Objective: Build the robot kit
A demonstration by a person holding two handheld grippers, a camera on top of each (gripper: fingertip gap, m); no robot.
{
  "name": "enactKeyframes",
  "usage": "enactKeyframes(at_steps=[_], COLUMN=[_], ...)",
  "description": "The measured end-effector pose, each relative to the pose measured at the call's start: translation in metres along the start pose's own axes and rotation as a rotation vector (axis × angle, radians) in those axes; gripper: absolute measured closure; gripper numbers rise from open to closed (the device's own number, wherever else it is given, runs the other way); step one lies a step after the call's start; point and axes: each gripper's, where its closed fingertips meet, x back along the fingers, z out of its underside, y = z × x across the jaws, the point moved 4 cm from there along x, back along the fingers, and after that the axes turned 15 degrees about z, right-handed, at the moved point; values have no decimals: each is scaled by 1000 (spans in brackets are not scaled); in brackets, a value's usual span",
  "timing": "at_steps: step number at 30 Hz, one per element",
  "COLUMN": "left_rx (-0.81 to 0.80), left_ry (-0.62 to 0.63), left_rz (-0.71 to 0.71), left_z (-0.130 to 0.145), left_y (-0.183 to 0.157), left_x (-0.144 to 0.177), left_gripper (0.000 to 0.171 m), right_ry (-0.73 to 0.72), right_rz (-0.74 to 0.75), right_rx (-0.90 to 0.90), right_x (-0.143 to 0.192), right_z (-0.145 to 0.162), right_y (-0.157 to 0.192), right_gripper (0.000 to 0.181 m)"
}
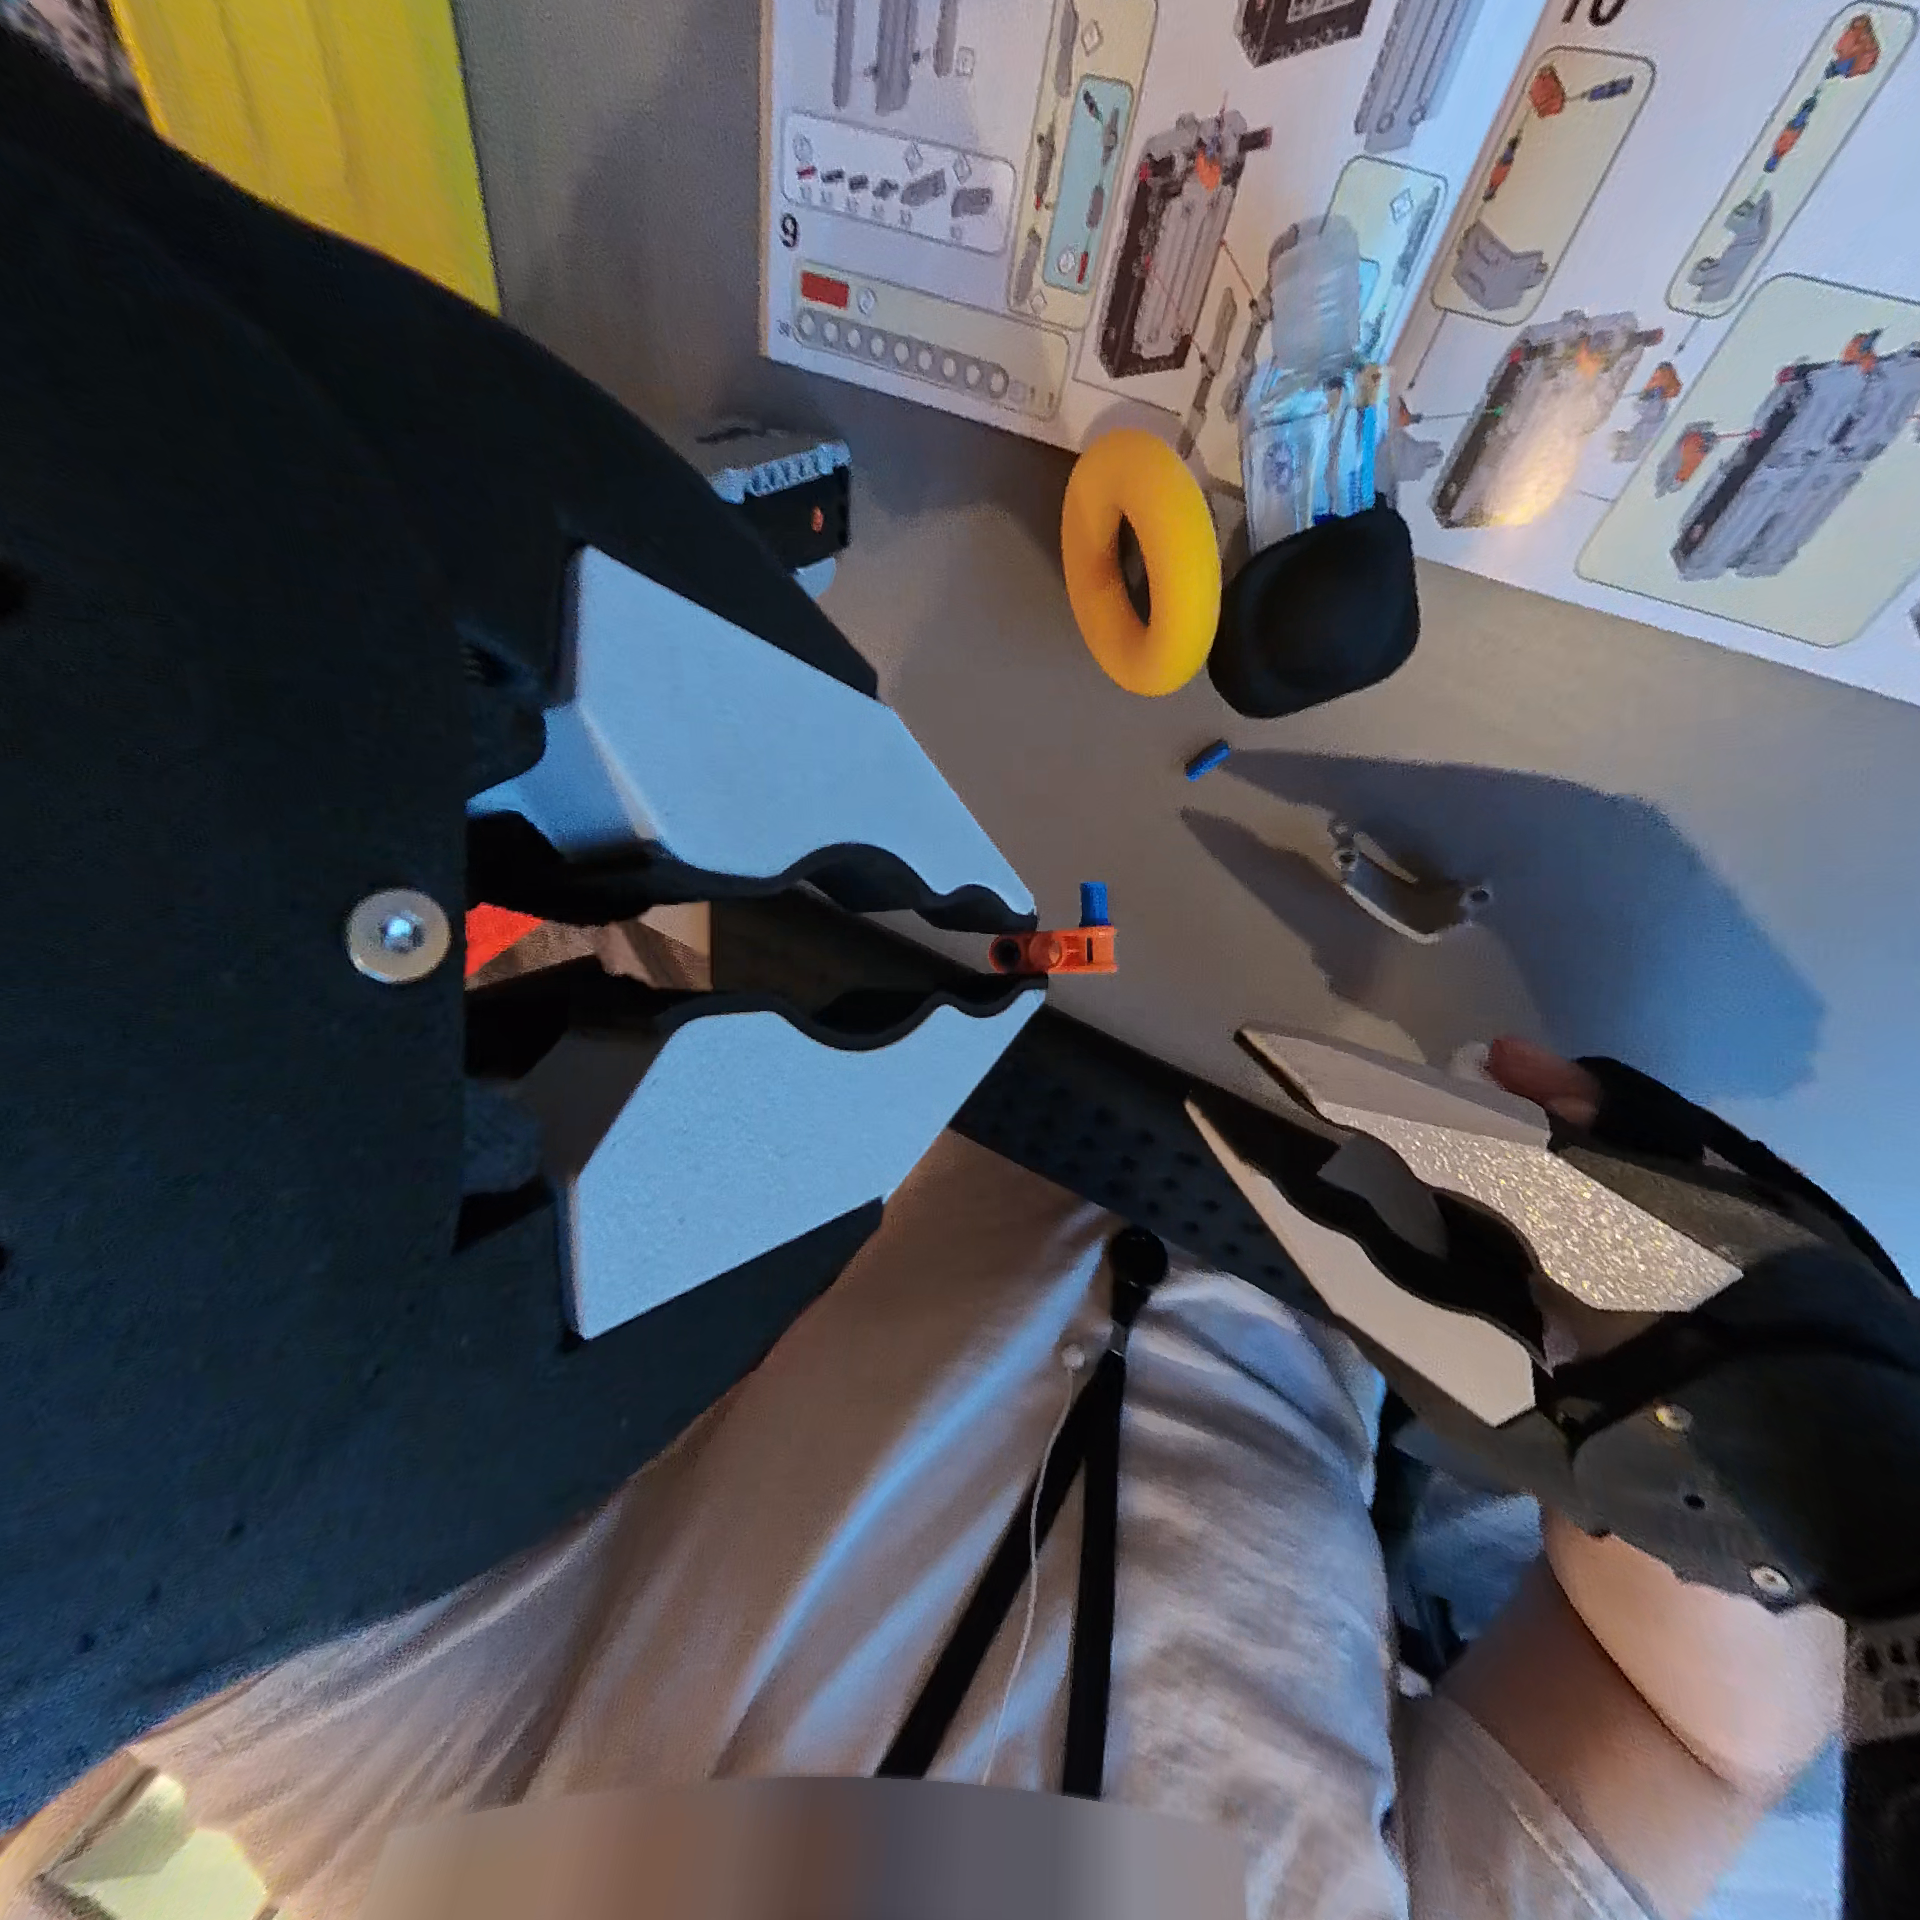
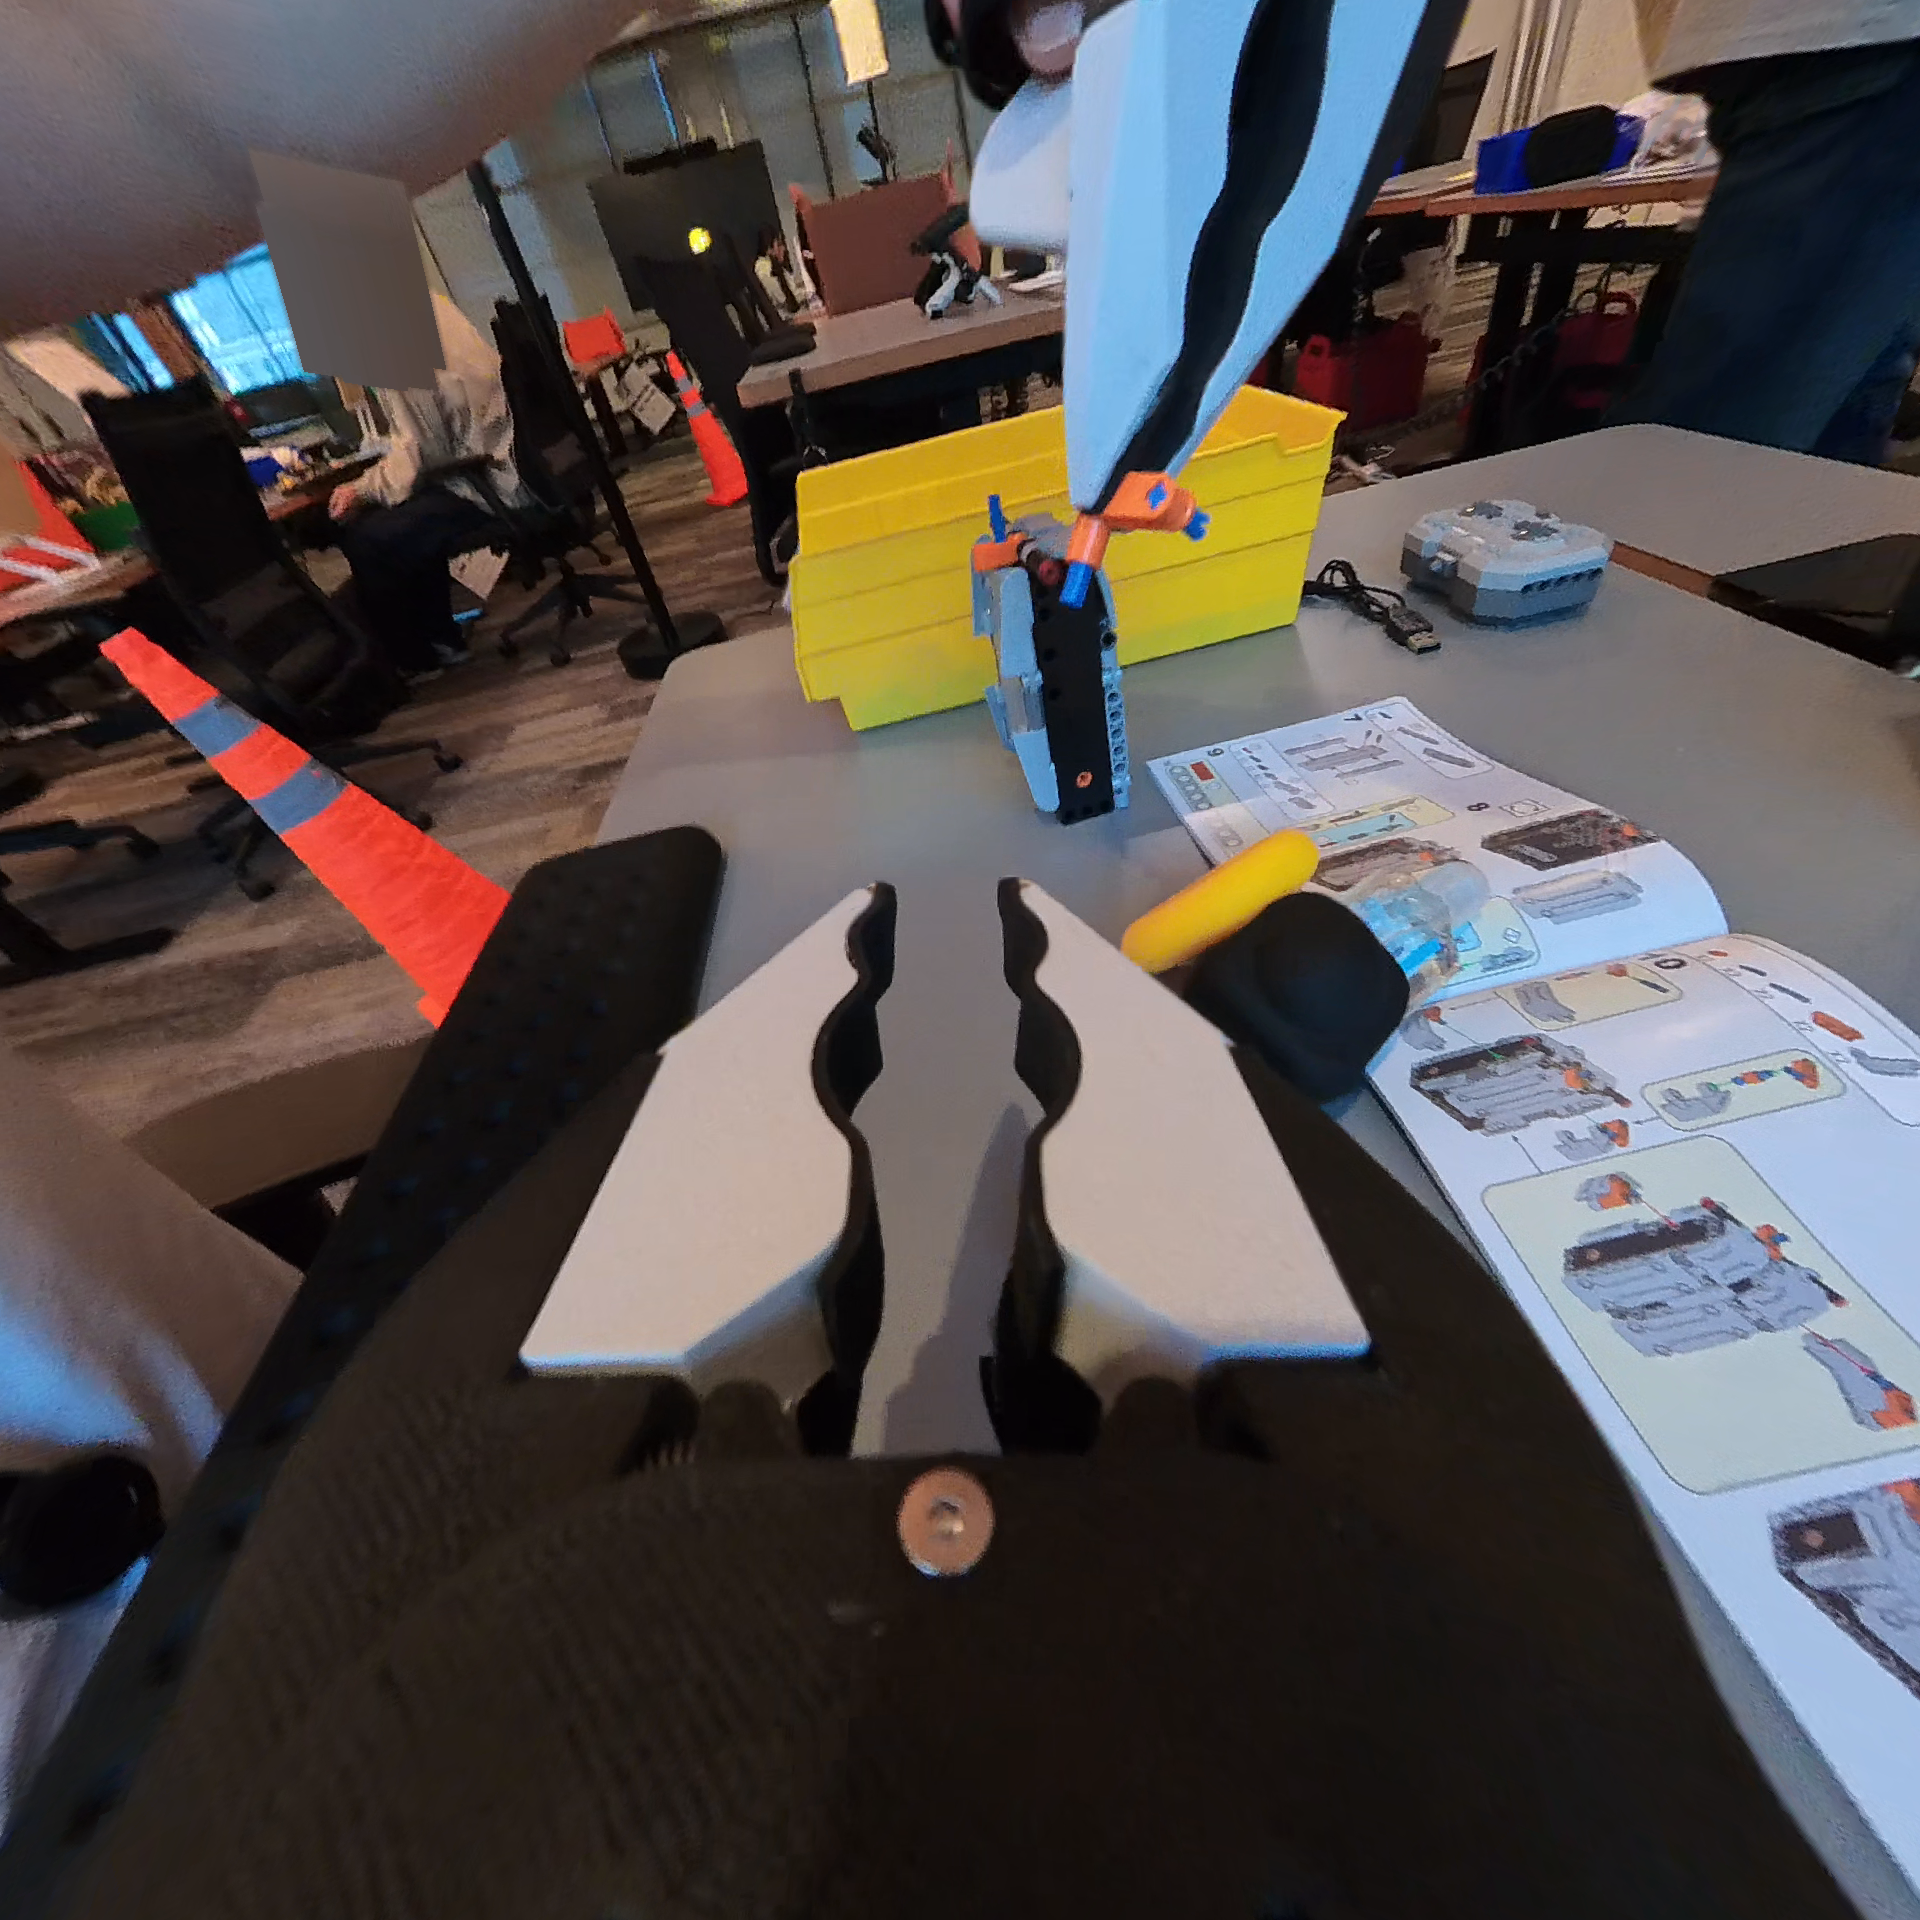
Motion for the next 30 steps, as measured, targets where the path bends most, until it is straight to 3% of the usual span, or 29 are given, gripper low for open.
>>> enactKeyframes(at_steps=[5,8,12,16,21,26,30], left_rx=[-21,-93,-133,-167,-196,-223,-377], left_ry=[113,180,185,193,176,-28,-379], left_rz=[-5,-7,7,14,36,42,-50], left_z=[-8,-11,-18,-20,-22,-42,-63], left_y=[-6,-12,-18,-22,-25,-24,-27], left_x=[-6,-15,-23,-29,-34,-18,26], left_gripper=[166,166,166,166,166,150,145], right_ry=[-63,-102,-127,-150,-139,-155,-147], right_rz=[54,-17,-67,-145,-216,-110,58], right_rx=[-162,-284,-382,-473,-518,-484,-444], right_x=[-17,-25,-28,-23,-18,-7,-3], right_z=[-17,-25,-26,-27,-25,-26,-18], right_y=[-7,-3,-4,-6,-5,-29,-59], right_gripper=[161,161,164,178,178,178,178])
